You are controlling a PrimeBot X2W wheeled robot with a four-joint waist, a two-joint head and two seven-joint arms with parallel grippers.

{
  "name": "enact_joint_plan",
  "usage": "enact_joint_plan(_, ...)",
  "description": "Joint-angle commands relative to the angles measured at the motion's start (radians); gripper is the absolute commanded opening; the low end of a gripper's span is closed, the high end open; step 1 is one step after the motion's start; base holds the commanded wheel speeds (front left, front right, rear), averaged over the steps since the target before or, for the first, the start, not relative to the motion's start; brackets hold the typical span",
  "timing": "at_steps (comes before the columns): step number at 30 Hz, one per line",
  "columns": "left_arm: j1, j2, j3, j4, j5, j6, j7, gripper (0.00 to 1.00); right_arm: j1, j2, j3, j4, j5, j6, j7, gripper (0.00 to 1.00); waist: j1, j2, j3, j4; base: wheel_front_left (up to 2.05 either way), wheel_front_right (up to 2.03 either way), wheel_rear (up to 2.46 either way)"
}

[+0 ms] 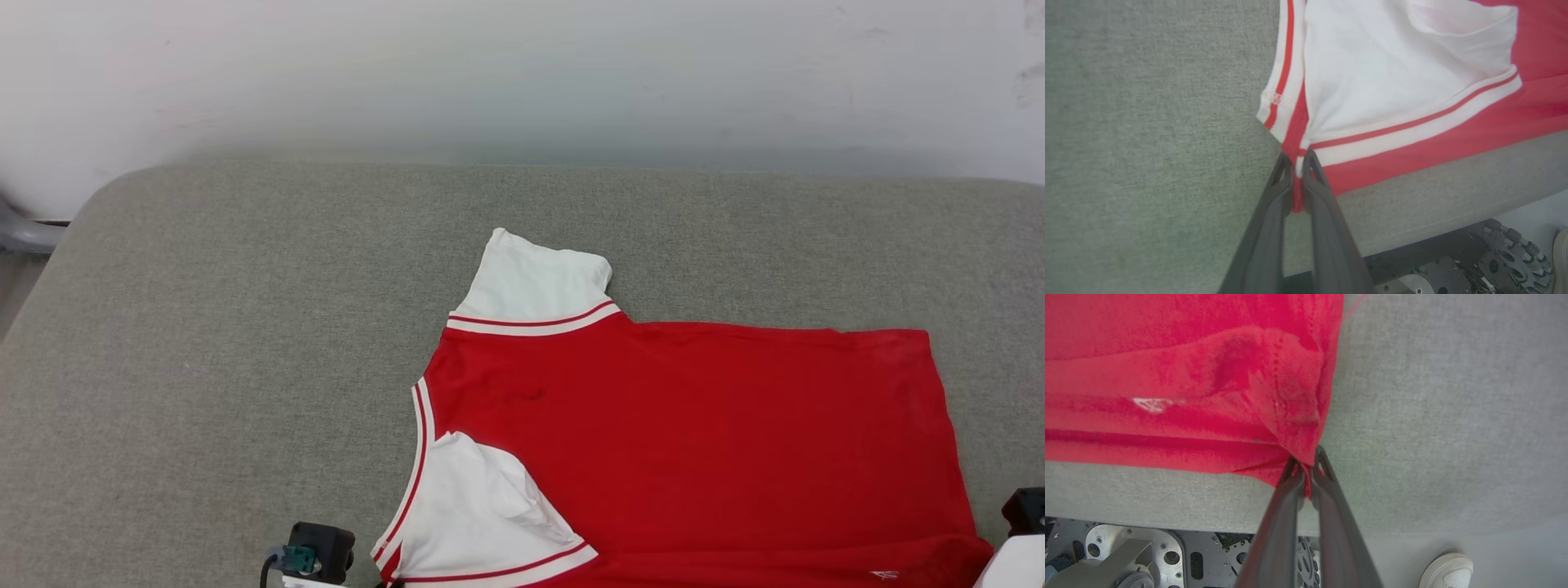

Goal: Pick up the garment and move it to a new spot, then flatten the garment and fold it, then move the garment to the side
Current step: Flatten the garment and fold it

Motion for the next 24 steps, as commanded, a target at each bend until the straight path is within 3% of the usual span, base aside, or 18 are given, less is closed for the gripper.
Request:
enact_joint_plan(1, 0.000, 0.004, 0.002, 0.013, 0.002, 0.001, -0.005, 0.00, 0.017, 0.002, -0.009, 0.006, -0.007, -0.002, 0.008, 0.00, 0.0000, -0.0001, 0.003, -0.002, 0.00, 0.00, 0.00)
enact_joint_plan(9, -0.016, -0.008, -0.021, 0.101, -0.007, -0.028, 0.013, 0.00, -0.006, 0.036, 0.010, 0.057, -0.036, -0.002, -0.023, 0.00, 0.0000, -0.0001, 0.018, -0.013, 0.00, 0.00, 0.00)
enact_joint_plan(10, -0.018, -0.006, -0.025, 0.108, 0.000, -0.032, 0.012, 0.68, -0.013, 0.033, 0.015, 0.064, -0.040, -0.002, -0.032, 0.00, 0.0000, -0.0001, 0.020, -0.013, 0.00, 0.00, 0.00)
enact_joint_plan(11, -0.022, -0.007, -0.024, 0.114, 0.004, -0.029, 0.003, 1.00, -0.022, 0.032, 0.018, 0.071, -0.045, -0.002, -0.044, 0.11, 0.0000, -0.0001, 0.022, -0.013, 0.00, 0.00, 0.00)
enact_joint_plan(12, -0.027, -0.011, -0.023, 0.119, 0.005, -0.027, 0.000, 1.00, -0.028, 0.031, 0.020, 0.078, -0.046, -0.002, -0.055, 0.89, 0.0000, -0.0001, 0.023, -0.013, 0.00, 0.00, 0.00)
enact_joint_plan(13, -0.030, -0.014, -0.024, 0.125, 0.005, -0.029, -0.002, 1.00, -0.034, 0.033, 0.021, 0.086, -0.044, -0.002, -0.060, 1.00, 0.0000, -0.0001, 0.022, -0.013, 0.00, 0.00, 0.00)
enact_joint_plan(19, -0.054, 0.005, 0.002, 0.109, 0.021, -0.017, -0.047, 1.00, -0.049, 0.020, 0.040, 0.077, -0.003, -0.001, -0.081, 1.00, 0.0000, -0.0001, 0.007, -0.009, 0.00, 0.00, 0.00)
enact_joint_plan(24, -0.070, 0.044, 0.030, 0.017, 0.030, -0.002, -0.051, 1.00, -0.066, -0.006, 0.017, -0.005, 0.018, -0.002, -0.088, 1.00, 0.0000, -0.0001, -0.009, -0.016, 0.00, 0.00, 0.00)
